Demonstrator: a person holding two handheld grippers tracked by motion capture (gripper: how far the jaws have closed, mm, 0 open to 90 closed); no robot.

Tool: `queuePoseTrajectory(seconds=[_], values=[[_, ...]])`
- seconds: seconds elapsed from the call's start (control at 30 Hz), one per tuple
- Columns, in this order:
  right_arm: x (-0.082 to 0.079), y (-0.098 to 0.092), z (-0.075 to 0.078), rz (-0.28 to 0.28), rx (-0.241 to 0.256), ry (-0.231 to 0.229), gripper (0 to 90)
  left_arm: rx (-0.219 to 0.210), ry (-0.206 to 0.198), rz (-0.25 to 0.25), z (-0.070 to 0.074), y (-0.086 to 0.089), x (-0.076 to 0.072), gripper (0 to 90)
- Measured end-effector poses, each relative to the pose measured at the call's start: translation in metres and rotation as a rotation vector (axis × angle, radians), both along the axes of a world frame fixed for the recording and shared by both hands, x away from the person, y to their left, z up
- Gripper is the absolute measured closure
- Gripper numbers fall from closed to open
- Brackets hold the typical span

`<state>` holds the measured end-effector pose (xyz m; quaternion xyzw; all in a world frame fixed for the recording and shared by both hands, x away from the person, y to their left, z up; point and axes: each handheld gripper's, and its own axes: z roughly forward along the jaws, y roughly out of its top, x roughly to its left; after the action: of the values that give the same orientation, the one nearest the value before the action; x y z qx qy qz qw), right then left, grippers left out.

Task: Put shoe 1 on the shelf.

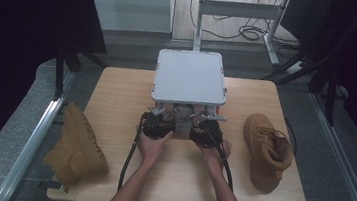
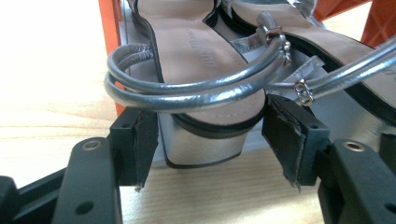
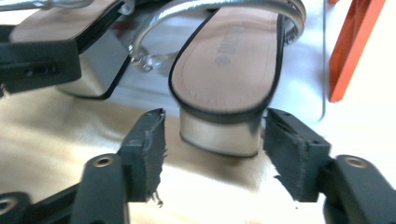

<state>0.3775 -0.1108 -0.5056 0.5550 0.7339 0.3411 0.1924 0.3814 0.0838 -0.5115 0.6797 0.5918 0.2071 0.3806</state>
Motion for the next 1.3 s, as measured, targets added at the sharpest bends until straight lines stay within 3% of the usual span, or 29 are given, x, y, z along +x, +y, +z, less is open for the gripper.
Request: queuePoseTrajectory(seconds=[0.2, 0.47, 1.0, 1.13, 1.2, 1.3], values=[[-0.011, -0.012, 0.004, 0.039, 0.026, 0.012, 59.0, 0.006, -0.001, -0.039, 0.001, 0.007, -0.007, 39.2], [-0.006, -0.017, -0.001, 0.080, 0.057, 0.028, 79.6, -0.009, 0.007, -0.055, 0.001, 0.012, -0.009, 41.4], [0.003, -0.014, -0.005, 0.038, 0.070, 0.006, 80.9, -0.016, 0.025, -0.073, -0.004, 0.017, -0.012, 41.9], [0.001, -0.016, -0.002, 0.043, 0.073, -0.007, 80.9, -0.015, 0.013, -0.086, -0.003, 0.020, -0.017, 42.3], [0.000, -0.018, 0.001, 0.050, 0.069, -0.016, 81.2, -0.027, -0.004, -0.075, -0.001, 0.023, -0.020, 42.8], [-0.003, -0.022, 0.006, 0.049, 0.069, -0.029, 82.7, -0.012, -0.022, -0.062, 0.000, 0.028, -0.023, 45.5]])
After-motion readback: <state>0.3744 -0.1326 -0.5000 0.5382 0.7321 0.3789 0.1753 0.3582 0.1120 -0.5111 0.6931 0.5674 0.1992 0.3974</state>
